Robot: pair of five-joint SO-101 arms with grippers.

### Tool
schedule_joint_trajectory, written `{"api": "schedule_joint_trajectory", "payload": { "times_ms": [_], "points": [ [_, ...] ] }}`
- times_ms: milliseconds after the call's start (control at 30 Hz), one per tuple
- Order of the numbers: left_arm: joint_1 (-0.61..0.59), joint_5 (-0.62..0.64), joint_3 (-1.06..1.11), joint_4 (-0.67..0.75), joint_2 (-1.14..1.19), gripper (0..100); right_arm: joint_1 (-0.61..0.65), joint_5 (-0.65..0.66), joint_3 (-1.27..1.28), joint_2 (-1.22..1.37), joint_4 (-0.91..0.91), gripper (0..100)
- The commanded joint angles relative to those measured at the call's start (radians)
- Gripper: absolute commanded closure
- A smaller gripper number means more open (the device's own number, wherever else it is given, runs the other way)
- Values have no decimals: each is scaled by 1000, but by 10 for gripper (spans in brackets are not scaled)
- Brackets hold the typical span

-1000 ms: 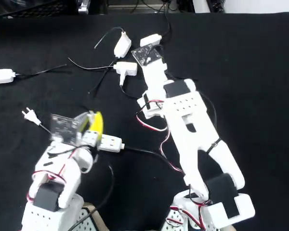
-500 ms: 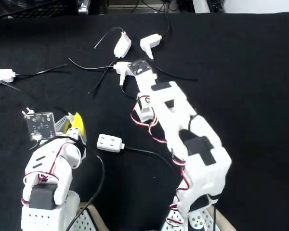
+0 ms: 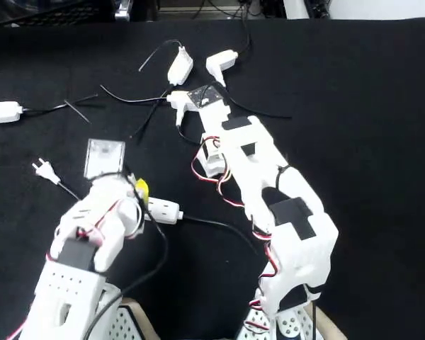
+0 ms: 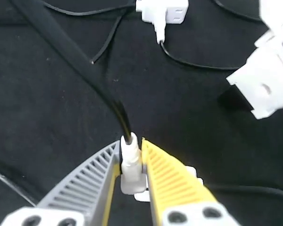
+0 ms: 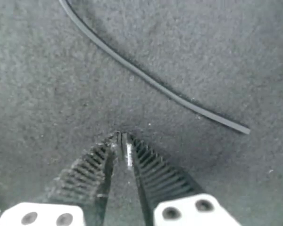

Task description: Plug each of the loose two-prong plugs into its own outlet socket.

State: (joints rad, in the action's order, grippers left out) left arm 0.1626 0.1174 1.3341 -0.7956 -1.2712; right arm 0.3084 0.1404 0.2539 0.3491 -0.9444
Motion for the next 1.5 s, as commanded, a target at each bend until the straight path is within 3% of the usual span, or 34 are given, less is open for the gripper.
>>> {"api": "schedule_joint_trajectory", "payload": {
  "times_ms": [0, 233, 433, 700, 1167, 1467],
  "points": [
    [12, 57, -84, 103, 158, 971, -15, -3, -51, -4, 2, 986],
    [2, 95, 2, 192, 138, 971, -15, 0, -51, -4, 3, 986],
    [8, 95, 159, 249, -77, 972, -15, 2, -53, -4, 3, 986],
    [67, 18, 266, 130, -351, 971, -15, 0, -51, -4, 9, 986],
    [77, -35, 314, 103, -362, 970, -15, 3, -50, -2, 9, 986],
    [87, -61, 374, 186, -368, 970, -15, 3, -50, -2, 9, 986]
  ]
}}
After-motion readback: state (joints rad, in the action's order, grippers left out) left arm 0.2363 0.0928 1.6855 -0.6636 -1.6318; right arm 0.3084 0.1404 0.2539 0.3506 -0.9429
